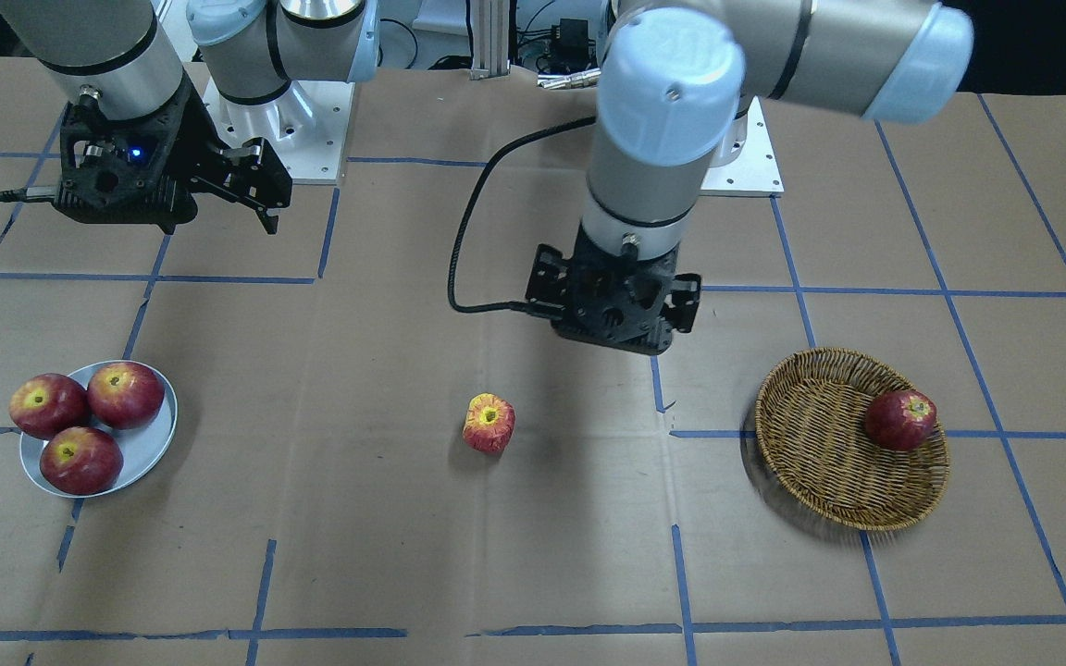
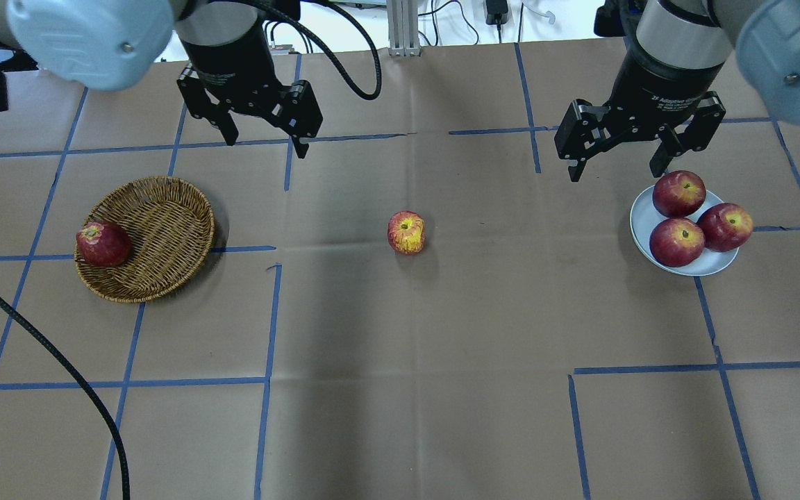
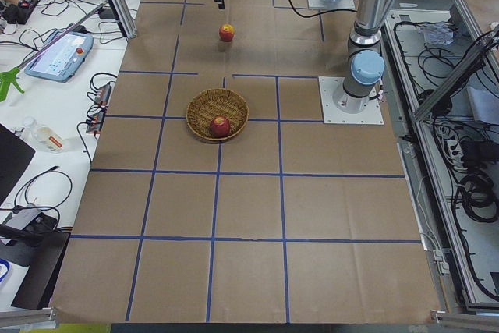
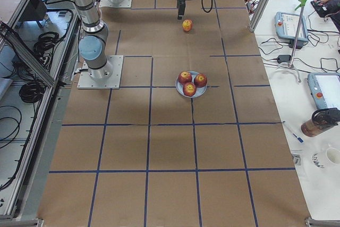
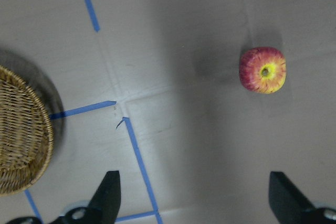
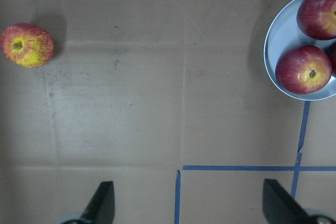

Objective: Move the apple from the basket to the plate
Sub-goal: 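Reach the right gripper across to the apple at the table center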

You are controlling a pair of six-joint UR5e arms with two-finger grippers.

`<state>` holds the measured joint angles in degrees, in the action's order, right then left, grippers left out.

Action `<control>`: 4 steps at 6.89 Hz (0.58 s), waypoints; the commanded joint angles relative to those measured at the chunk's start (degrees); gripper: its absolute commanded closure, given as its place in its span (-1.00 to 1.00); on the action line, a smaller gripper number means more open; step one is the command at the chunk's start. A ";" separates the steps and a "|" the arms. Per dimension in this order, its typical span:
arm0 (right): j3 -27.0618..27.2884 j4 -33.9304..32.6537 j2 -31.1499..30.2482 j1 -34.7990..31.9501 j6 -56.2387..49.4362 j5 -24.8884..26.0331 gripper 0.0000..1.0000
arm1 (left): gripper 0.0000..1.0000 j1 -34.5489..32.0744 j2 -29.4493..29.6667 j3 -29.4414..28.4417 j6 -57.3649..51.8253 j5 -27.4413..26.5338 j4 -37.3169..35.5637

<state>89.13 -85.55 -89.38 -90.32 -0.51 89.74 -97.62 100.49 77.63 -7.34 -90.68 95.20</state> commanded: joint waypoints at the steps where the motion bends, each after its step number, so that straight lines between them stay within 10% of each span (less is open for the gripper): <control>1: -0.18 -1.71 0.34 -0.73 5.12 -0.26 -1.00 | -0.98 1.21 -3.80 0.41 -1.62 -0.03 1.22; 4: -0.45 -8.73 4.46 -9.23 14.00 0.00 -1.00 | -0.98 3.13 -6.18 -0.64 -1.71 0.32 1.04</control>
<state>88.77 -90.86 -87.04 -95.60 9.13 89.66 -95.33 94.91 77.43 -9.03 -90.65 96.25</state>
